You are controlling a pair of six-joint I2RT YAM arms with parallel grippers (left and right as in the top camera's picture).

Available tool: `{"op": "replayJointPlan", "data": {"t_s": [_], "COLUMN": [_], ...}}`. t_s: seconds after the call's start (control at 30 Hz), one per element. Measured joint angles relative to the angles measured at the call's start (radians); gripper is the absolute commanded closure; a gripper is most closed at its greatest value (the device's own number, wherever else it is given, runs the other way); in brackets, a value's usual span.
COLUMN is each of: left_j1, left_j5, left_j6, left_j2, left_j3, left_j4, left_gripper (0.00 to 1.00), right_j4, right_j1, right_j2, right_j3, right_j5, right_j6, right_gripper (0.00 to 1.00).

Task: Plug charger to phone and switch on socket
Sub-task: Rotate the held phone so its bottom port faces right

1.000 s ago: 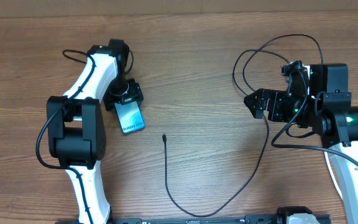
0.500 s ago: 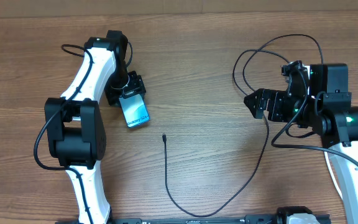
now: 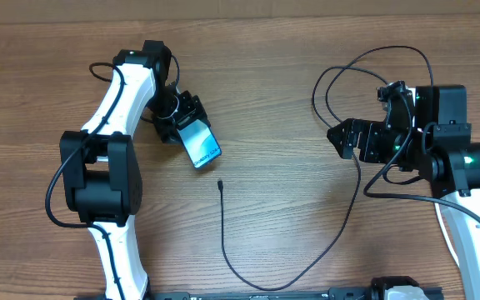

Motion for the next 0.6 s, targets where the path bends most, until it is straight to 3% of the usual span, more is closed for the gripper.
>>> {"op": "replayJointPlan", "data": {"t_s": [0.6], "left_j1": [0.000], "left_j5": [0.289], "left_j6": [-0.166], "left_j2": [0.000], "left_j3": [0.000], "left_j4": [0.000], "left_gripper": [0.48], "right_j4": [0.016], "right_j1": [0.000], "right_j2": [0.000], "right_j3": [0.000], "right_j5": [0.000], "right_j6": [0.116], "right_gripper": [0.00]}}
